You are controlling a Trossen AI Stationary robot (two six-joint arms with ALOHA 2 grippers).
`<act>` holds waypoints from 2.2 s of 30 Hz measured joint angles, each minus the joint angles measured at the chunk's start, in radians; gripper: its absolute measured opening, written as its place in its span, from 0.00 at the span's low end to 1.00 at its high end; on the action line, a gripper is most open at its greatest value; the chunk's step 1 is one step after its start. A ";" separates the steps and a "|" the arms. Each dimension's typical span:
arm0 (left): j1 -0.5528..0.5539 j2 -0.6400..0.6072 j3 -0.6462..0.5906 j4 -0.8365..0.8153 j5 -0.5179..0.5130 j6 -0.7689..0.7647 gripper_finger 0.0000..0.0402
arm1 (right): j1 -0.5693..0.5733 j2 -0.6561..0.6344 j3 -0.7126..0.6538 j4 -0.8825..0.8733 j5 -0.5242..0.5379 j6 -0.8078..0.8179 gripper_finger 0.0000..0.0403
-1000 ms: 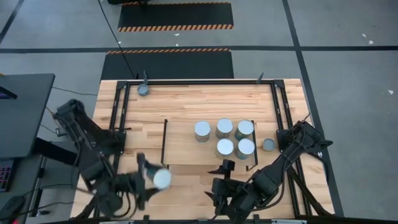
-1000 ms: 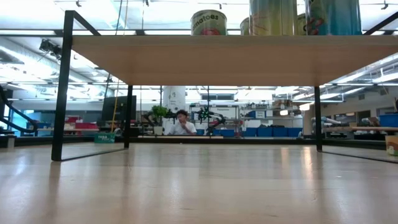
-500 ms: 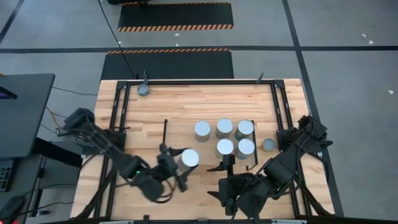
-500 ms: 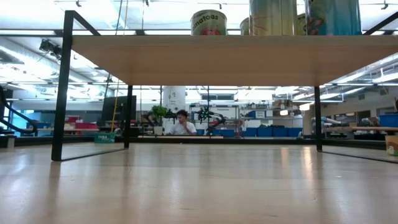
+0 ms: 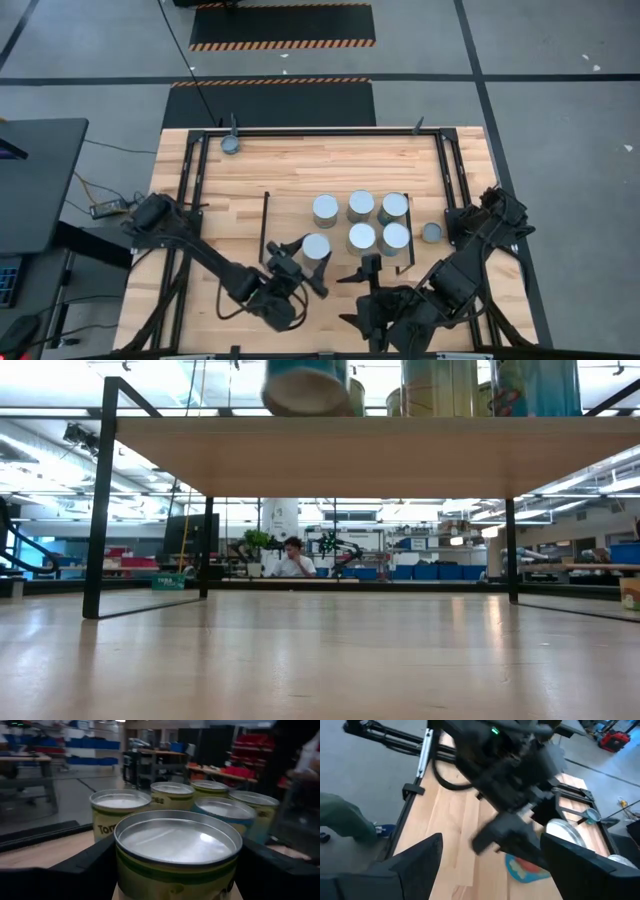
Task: Pick and place cans onto a shelf
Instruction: Put the canned tomatoes on the shelf aligned with the other canned tomatoes
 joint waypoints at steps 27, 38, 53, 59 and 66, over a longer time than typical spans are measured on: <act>0.038 0.018 0.073 0.130 0.086 0.291 0.89 | 0.011 0.002 0.000 -0.056 -0.071 0.032 0.85; -0.161 -0.040 0.087 0.112 0.008 0.490 0.89 | 0.012 0.002 0.000 -0.141 -0.099 0.140 0.85; -0.048 0.145 0.077 0.159 0.576 0.411 0.71 | 0.023 0.002 0.000 -0.149 -0.105 0.152 0.85; 0.000 0.145 0.078 0.152 0.544 0.423 0.68 | 0.023 0.002 0.000 -0.149 -0.115 0.152 0.85; -0.021 0.104 0.077 0.045 0.565 0.410 0.68 | 0.024 0.002 0.000 -0.152 -0.145 0.157 0.85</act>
